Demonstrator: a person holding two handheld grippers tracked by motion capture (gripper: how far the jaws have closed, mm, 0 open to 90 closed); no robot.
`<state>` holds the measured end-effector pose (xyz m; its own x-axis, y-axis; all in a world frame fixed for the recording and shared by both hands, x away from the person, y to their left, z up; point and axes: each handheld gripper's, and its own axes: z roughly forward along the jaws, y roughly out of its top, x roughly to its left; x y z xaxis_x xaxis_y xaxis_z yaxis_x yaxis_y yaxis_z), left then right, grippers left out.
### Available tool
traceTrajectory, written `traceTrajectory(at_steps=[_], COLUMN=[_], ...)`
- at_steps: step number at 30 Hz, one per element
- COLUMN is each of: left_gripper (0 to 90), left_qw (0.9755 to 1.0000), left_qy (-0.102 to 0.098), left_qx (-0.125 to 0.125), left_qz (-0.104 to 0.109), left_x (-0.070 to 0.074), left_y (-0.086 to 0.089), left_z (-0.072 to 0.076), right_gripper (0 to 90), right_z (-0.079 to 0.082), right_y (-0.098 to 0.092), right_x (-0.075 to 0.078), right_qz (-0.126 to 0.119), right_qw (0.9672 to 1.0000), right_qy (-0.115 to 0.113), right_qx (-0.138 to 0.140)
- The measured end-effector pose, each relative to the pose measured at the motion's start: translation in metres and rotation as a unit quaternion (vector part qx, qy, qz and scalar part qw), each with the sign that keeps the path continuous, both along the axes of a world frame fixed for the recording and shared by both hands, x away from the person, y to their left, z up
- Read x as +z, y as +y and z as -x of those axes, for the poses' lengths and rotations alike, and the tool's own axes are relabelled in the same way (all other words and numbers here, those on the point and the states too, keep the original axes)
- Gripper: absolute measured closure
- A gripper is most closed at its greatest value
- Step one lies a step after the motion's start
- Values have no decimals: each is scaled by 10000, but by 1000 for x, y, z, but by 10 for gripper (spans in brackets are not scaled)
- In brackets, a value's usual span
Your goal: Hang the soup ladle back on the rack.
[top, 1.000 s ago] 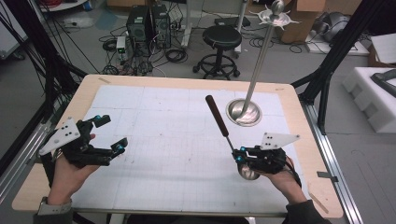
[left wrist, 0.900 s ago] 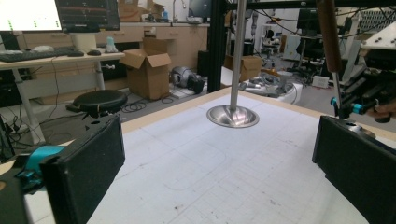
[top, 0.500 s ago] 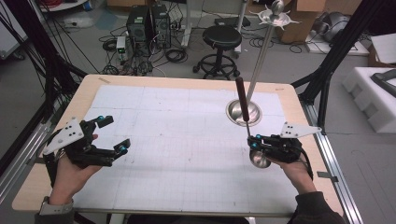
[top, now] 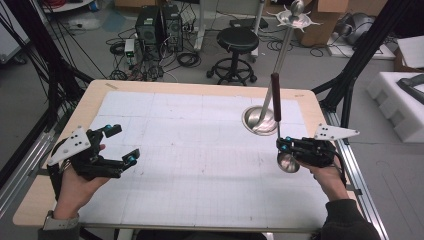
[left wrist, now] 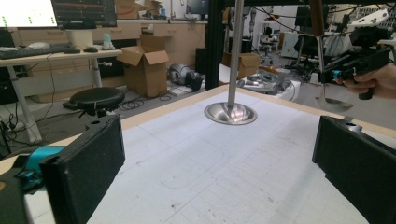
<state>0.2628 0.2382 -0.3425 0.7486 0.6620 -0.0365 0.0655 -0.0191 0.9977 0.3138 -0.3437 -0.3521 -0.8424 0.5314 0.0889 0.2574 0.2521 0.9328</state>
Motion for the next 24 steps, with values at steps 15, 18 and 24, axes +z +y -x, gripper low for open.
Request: traceTrajectory(at_steps=[15, 18, 24], left_gripper=[28, 28, 28], left_qw=[9996, 9997, 9997], left_qy=[-208, -182, -144], left_qx=[-155, -153, -145], left_qz=[-73, -80, -127], left_x=[7, 7, 3], left_y=[-6, -7, -9], left_z=[7, 7, 5], right_gripper=[843, 843, 843], right_z=[-8, -11, -17], right_y=[-30, -36, -47], right_x=[12, 14, 22], right_qz=[-253, -321, -468], right_qw=[9988, 9981, 9947], right_qy=[-136, -148, -297], right_qx=[-391, -505, -867])
